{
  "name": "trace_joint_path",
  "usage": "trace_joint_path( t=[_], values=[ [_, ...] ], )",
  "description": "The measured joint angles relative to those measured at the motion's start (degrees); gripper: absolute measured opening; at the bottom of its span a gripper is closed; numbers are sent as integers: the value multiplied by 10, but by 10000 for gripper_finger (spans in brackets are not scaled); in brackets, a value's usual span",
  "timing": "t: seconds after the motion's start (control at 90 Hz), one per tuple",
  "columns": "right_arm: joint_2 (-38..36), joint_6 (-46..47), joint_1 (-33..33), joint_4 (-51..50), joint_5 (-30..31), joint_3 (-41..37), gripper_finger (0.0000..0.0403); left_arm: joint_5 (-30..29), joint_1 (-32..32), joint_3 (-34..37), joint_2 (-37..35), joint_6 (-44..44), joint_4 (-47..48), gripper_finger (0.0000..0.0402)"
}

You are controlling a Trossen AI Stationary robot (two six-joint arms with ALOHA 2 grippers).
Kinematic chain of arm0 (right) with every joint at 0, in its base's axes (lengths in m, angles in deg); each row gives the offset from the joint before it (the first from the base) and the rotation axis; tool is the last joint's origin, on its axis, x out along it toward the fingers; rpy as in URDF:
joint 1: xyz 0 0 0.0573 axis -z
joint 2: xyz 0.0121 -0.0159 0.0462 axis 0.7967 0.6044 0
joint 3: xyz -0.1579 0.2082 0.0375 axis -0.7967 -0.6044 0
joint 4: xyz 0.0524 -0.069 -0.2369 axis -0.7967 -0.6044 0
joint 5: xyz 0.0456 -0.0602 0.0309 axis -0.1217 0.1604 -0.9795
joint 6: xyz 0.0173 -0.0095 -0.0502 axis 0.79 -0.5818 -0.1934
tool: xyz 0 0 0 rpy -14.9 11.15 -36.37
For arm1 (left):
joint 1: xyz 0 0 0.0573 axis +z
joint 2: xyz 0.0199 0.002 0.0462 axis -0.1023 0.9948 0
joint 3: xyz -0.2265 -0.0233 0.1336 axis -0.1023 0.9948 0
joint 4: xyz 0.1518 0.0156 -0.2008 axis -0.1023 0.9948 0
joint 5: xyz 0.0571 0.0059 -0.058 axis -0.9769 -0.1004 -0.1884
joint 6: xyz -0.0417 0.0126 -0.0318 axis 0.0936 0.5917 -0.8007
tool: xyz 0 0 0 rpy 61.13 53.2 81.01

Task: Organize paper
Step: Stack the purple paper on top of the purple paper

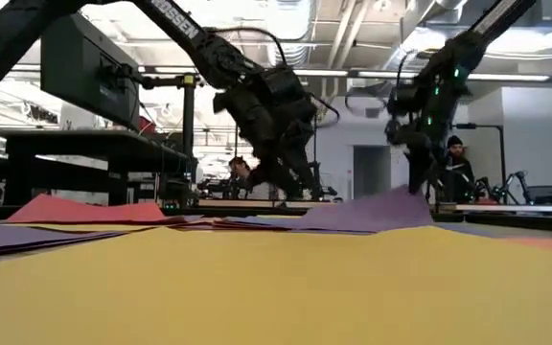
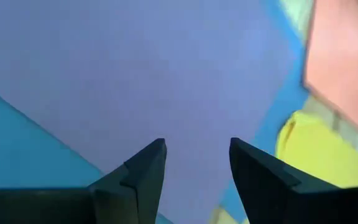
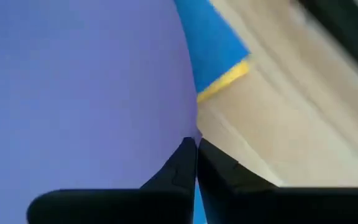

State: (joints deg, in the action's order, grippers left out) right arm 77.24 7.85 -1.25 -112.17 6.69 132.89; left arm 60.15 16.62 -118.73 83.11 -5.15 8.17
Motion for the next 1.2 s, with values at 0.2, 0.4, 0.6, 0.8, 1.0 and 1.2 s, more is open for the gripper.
trace_joint_path(
  t=[0.2, 0.4, 0.6, 0.8, 1.0, 1.2],
  values=[
    [-88, -3, -38, -31, -6, 36, 0, -81, 27, -41, -110, 17, 14, 159],
    [-150, -3, -83, -67, -11, 87, 0, -105, 74, -52, -199, -2, 19, 163],
    [-191, -3, -124, -89, -12, 141, 0, -19, 125, -52, -217, 1, 52, 192],
    [-208, -2, -165, -126, -13, 180, 0, -4, 133, -52, -217, 77, 62, 207],
    [-211, 27, -200, -141, -14, 199, 0, -3, 132, -52, -217, 121, 53, 208],
    [-211, 47, -234, -142, -13, 203, 0, -4, 132, -52, -217, 173, 55, 208]
  ],
)
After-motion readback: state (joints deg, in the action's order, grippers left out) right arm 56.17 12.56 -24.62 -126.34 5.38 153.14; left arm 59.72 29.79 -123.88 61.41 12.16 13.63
